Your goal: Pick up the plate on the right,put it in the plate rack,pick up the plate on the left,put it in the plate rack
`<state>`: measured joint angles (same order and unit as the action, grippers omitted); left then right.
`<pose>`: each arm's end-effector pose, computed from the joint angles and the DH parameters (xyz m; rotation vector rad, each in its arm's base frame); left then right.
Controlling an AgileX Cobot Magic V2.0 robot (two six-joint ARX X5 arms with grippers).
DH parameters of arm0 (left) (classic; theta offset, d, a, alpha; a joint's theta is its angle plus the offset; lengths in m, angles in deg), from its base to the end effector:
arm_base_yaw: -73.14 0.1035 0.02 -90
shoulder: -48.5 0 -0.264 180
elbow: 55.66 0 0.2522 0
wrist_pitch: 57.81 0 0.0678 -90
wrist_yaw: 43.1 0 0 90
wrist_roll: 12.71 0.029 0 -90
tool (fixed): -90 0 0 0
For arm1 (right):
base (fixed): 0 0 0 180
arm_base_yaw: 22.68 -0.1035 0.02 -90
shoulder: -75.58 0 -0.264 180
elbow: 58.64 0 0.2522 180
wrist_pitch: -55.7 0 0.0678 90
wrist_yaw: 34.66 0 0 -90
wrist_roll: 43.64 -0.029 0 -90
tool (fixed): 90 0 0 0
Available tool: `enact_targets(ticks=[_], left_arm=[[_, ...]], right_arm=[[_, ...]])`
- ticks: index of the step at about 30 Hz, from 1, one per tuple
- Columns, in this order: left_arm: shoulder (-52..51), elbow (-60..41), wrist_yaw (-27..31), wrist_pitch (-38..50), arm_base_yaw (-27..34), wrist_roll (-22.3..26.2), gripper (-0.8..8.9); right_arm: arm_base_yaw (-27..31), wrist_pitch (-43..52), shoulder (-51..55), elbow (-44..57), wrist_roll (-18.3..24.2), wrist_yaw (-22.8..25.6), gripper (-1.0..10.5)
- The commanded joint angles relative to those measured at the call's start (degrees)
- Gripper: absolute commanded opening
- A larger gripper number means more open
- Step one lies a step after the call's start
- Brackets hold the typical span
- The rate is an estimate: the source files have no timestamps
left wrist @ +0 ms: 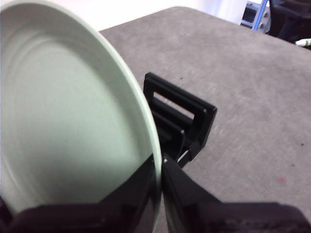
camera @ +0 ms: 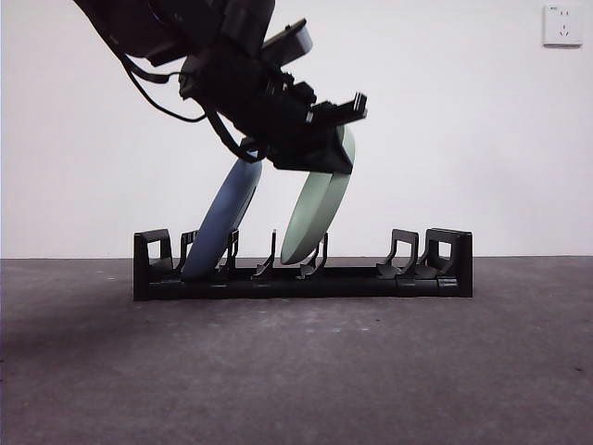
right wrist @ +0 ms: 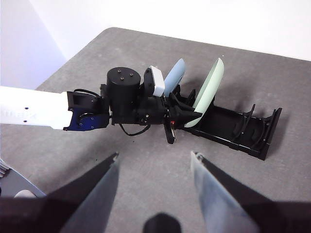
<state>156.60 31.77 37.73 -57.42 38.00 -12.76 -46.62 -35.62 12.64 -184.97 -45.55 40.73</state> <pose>0.3477 -0.2504 0.2320 0.0807 0.3539 -0.7649 0.0862 0.0463 0.5192 -0.0090 0.5059 0.6509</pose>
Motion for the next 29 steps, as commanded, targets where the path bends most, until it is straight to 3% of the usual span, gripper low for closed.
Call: enact_targets(ticks=[1,18,23,29], left_arm=[[1.29,0.04,0.33,0.09,0.02,0.07,-0.08],[1.62,0.04,4.24,-5.90,-0.22,1.53,0.16],[1.03,0.04,4.24,-6.43,-0.39,1.51,1.97],[-1.57,0.04,4.24,-8.70,-0.57,1.33,1.97]], right_arm=[[-0.04,-1.36,0.09,0.33,0.70,-0.15,2.5],[-0.04,-1.36,-1.49,0.35,1.53,-0.22,2.5],[-0.04,-1.36,-1.73,0.35,1.53,-0.20,2.5],[-0.04,-1.36,-1.77,0.35,1.55,-0.17,2.5]])
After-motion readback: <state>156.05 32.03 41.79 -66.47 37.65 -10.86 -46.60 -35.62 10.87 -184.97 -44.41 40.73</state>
